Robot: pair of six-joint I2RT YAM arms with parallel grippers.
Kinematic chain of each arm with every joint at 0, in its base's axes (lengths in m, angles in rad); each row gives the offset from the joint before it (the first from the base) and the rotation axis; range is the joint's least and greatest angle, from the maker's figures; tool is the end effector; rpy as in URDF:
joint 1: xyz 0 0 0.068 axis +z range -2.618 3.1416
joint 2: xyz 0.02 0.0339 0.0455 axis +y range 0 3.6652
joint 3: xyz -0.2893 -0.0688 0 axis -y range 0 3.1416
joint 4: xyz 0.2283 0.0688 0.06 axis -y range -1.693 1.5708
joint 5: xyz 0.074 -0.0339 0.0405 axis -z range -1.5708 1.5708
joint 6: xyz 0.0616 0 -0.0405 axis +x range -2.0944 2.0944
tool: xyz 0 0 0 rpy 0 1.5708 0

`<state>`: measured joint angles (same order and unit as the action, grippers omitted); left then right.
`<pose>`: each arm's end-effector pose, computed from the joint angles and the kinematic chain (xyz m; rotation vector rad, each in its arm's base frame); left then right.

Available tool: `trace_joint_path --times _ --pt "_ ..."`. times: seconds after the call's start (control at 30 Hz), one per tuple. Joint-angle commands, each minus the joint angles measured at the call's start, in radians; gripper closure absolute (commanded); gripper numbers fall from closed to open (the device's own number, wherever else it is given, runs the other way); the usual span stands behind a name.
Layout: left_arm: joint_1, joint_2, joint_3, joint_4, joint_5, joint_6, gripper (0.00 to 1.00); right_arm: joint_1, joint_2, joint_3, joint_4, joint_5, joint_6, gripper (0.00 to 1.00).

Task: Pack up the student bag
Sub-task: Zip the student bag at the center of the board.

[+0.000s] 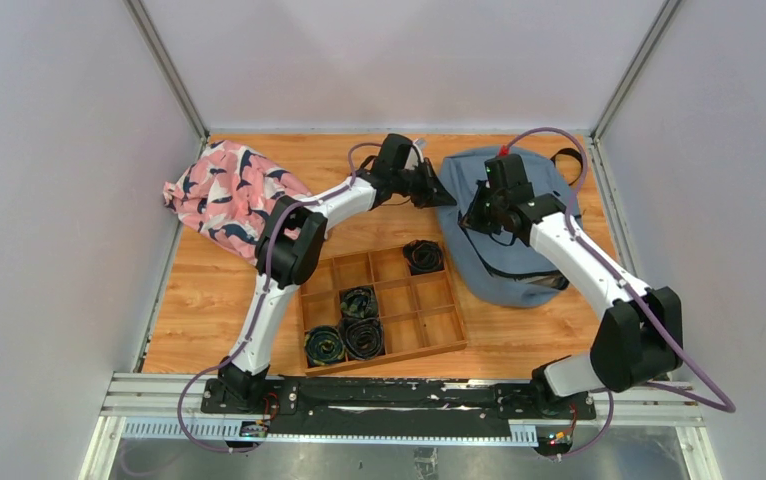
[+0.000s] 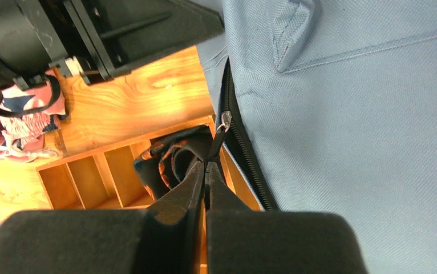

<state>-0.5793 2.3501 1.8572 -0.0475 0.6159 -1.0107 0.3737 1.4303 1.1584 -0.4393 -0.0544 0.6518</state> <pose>0.4487 -0.3360 0.2002 -0.0913 2.4320 -1.5016 0.2950 0.1193 0.3080 0.2971 2.3342 0.5849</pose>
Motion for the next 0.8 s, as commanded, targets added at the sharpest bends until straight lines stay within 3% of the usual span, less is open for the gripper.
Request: trace_joint_path --times 0.0,0.23,0.4,0.43,0.57,0.77 --pt "-0.004 0.016 0.035 0.017 -0.015 0.013 1.00 0.021 -0.081 -0.042 -0.065 -0.003 -0.020 1.00" --pt "0.010 0.060 0.128 -0.035 -0.018 0.035 1.00 0.031 -0.148 -0.134 -0.081 -0.039 0.011 1.00" --pt "-0.003 -0.043 0.038 -0.057 -0.060 0.091 1.00 0.032 -0.149 -0.157 -0.082 -0.017 0.024 1.00" --pt "-0.012 -0.081 -0.002 -0.057 -0.075 0.107 0.95 0.030 -0.150 -0.154 -0.083 -0.012 0.022 1.00" --pt "-0.044 -0.219 -0.155 -0.080 -0.130 0.154 0.59 0.027 -0.142 -0.138 -0.088 0.007 0.013 1.00" --pt "-0.096 -0.319 -0.198 -0.203 -0.267 0.172 0.33 0.027 -0.107 -0.125 -0.088 -0.004 0.017 1.00"
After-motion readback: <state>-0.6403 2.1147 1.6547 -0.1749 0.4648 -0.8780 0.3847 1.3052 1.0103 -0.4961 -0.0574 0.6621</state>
